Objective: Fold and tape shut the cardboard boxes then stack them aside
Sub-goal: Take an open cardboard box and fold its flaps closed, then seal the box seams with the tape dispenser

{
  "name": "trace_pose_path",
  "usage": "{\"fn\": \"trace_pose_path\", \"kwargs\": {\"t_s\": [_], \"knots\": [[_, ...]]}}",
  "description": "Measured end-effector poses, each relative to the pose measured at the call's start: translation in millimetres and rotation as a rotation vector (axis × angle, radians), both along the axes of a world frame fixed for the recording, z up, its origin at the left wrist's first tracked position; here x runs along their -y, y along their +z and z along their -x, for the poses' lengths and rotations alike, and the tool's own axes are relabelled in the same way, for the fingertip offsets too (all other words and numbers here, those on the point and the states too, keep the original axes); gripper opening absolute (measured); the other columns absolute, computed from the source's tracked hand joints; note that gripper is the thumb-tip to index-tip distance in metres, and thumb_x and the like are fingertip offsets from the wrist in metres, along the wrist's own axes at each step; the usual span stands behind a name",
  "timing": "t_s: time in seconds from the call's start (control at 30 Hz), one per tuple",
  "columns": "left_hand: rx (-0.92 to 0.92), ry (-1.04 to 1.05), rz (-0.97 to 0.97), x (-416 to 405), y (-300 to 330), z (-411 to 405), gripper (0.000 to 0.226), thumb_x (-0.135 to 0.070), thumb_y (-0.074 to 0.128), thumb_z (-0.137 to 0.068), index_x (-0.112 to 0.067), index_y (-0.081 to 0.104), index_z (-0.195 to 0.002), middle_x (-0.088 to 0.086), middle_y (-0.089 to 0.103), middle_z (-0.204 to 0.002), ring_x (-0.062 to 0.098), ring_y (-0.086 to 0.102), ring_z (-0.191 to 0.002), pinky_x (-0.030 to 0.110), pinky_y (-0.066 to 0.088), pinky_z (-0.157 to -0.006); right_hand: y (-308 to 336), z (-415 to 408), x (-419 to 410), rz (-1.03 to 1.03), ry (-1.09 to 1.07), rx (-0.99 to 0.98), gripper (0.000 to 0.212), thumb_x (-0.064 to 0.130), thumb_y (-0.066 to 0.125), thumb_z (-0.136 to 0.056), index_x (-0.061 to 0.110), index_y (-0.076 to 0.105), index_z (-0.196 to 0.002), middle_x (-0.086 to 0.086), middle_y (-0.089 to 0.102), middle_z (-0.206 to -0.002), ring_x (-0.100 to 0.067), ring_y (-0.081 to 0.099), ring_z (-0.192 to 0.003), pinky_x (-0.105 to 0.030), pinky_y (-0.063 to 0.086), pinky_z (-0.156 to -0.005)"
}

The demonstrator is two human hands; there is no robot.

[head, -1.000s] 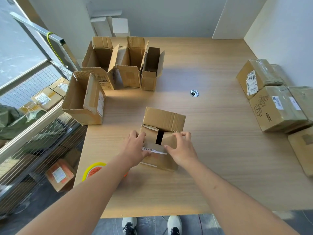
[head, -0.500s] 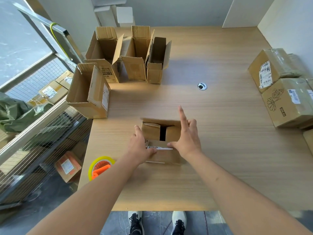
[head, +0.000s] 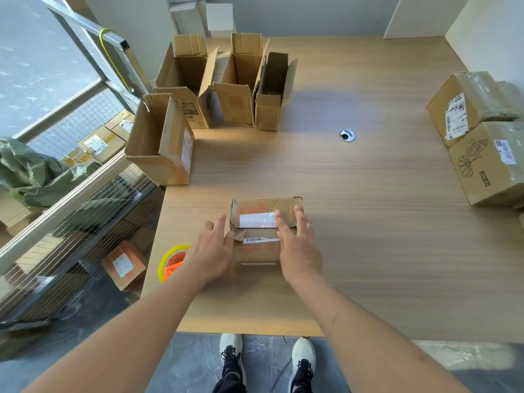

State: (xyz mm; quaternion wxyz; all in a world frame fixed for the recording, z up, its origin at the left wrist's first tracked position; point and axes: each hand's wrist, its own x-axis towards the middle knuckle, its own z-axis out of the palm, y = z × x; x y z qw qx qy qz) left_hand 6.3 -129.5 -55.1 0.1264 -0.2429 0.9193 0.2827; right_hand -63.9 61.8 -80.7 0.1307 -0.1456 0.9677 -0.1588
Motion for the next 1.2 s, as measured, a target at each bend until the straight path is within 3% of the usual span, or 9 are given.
{"fn": "trace_pose_path", "kwargs": {"t_s": [0.1,0.2,0.3,0.47,0.53,0.6,0.83,1.03,1.2], "knots": [[0.096,0.017,0.113,23,-11,-25,0.06,-0.036,0.039,-0.105,-0.02,0.022,-0.161,0.016,0.047,-0.135,0.038,0.055,-0.113,0.044,0.046,-0.091,-3,-3,3,-0.006,-0.004,-0.029,0.076,0.009,0.051,-0.104,0.05,0.017,-0.158,0.006,-0.004,-0.17,-0.026,0.015,-0.154,-0.039,0.055,-0.089],[0.222,-0.015,0.193,37,-24,-49,0.08,-0.052,0.051,-0.094,-0.019,0.021,-0.16,0.014,0.044,-0.141,0.036,0.053,-0.12,0.044,0.047,-0.096,-5,-3,2,-0.029,-0.005,-0.04,0.075,0.009,0.052,-0.104,0.049,0.019,-0.158,0.006,-0.001,-0.171,-0.026,0.016,-0.153,-0.039,0.056,-0.087],[0.191,-0.095,0.257,42,-40,-70,0.106,-0.065,0.062,-0.076,-0.022,0.017,-0.161,0.011,0.038,-0.138,0.034,0.048,-0.122,0.044,0.045,-0.1,-7,-3,2,-0.041,0.004,-0.042,0.071,0.012,0.049,-0.106,0.049,0.018,-0.159,0.006,-0.001,-0.171,-0.026,0.015,-0.153,-0.041,0.056,-0.089],[0.142,-0.108,0.311,53,-65,-91,0.129,-0.05,0.08,-0.076,-0.028,-0.013,-0.163,0.012,0.044,-0.136,0.036,0.05,-0.125,0.041,0.042,-0.103,-5,-2,-1,-0.027,0.026,-0.039,0.054,0.027,0.036,-0.111,0.048,0.022,-0.159,0.004,0.003,-0.171,-0.025,0.015,-0.153,-0.043,0.05,-0.099],[0.11,-0.129,0.32,58,-69,-96,0.128,-0.035,0.08,-0.079,-0.039,-0.021,-0.158,0.008,0.047,-0.133,0.035,0.051,-0.122,0.041,0.043,-0.101,-4,-1,-2,-0.021,0.033,-0.034,0.051,0.032,0.032,-0.112,0.049,0.022,-0.159,0.004,0.003,-0.171,-0.024,0.013,-0.154,-0.043,0.048,-0.102],[0.058,-0.109,0.267,61,-67,-97,0.125,-0.029,0.078,-0.078,-0.046,-0.016,-0.159,0.006,0.049,-0.131,0.036,0.052,-0.121,0.042,0.044,-0.099,-2,0,-3,-0.017,0.03,-0.02,0.049,0.036,0.03,-0.112,0.05,0.023,-0.158,0.006,0.004,-0.171,-0.022,0.013,-0.154,-0.043,0.048,-0.101],[-0.262,0.09,0.116,64,-29,-86,0.118,-0.031,0.082,-0.081,-0.052,-0.004,-0.159,0.005,0.055,-0.125,0.031,0.054,-0.093,0.045,0.048,-0.077,2,3,-5,0.012,0.048,0.038,0.047,0.04,0.029,-0.11,0.05,0.026,-0.156,0.005,0.008,-0.169,-0.024,0.023,-0.151,-0.045,0.05,-0.099],[-0.449,-0.229,0.123,56,24,-48,0.103,-0.023,0.08,-0.086,-0.046,0.014,-0.161,0.002,0.046,-0.131,0.024,0.051,-0.092,0.04,0.049,-0.072,4,-2,-13,0.165,0.094,0.11,0.047,0.037,0.045,-0.107,0.05,0.037,-0.152,0.01,0.015,-0.165,-0.025,0.05,-0.134,-0.041,0.053,-0.092],[-0.416,-0.536,0.239,36,44,-13,0.095,-0.021,0.078,-0.086,-0.046,0.023,-0.16,0.006,0.045,-0.135,0.033,0.051,-0.107,0.044,0.051,-0.085,6,-4,-29,0.183,0.149,0.156,0.052,0.041,0.045,-0.106,0.049,0.029,-0.156,0.018,0.01,-0.168,-0.02,0.05,-0.136,-0.039,0.052,-0.089]]}}
